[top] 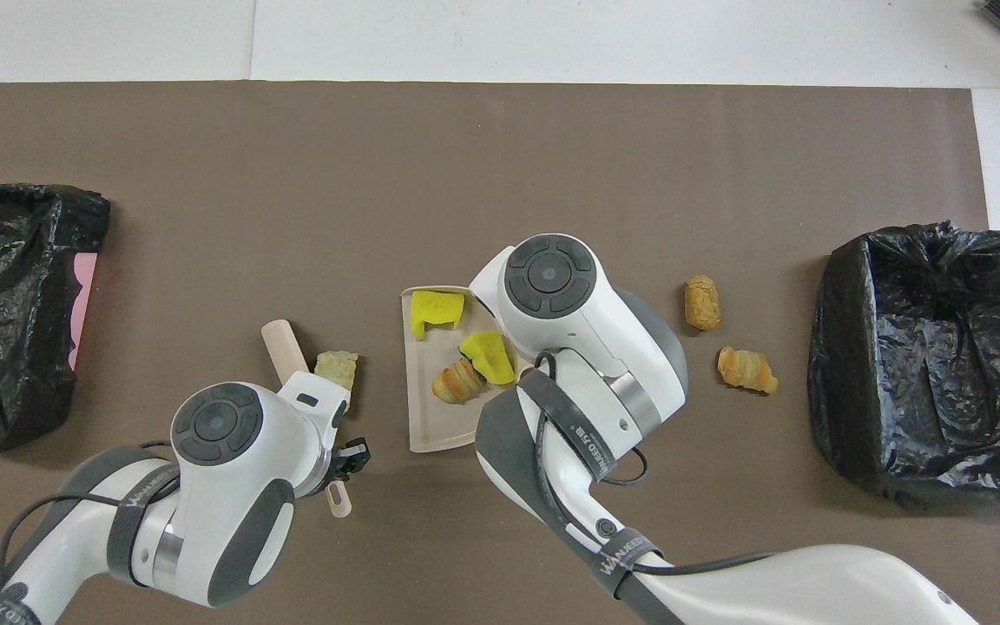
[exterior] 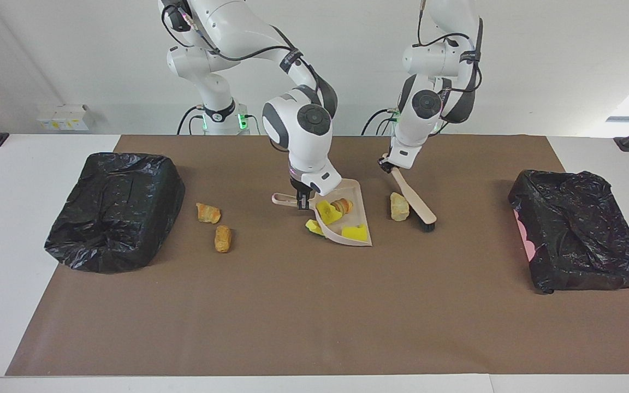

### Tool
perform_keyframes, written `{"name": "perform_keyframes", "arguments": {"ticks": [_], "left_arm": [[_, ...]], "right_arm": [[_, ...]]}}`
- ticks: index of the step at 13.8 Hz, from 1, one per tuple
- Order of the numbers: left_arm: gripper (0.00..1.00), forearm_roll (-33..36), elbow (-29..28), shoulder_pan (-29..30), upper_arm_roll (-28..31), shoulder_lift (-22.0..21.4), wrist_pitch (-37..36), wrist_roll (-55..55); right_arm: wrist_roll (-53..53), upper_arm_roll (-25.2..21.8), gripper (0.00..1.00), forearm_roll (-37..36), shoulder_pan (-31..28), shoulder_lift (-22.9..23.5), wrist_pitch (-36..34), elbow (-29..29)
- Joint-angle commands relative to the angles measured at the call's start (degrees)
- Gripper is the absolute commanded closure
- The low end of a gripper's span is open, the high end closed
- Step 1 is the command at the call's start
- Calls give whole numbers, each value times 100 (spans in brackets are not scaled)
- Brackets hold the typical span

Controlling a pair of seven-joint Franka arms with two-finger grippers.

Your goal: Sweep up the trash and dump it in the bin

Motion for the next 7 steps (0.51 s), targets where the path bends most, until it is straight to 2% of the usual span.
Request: {"name": "perform_keyframes", "arguments": {"ticks": [1,5,7], "left_arm": [[100,-91,97,-199,-145,122,318,462],[100,-100,342,-682,-180,209,328,719],[100,-135,431,-762,-285,227,302,719]], "right_arm": [[66,50,100,-118,-68,-70,213,-203],[93,59,100,-4,-279,-193,335,-615],[110,59,100,13,-288,-220,336,-642]]}}
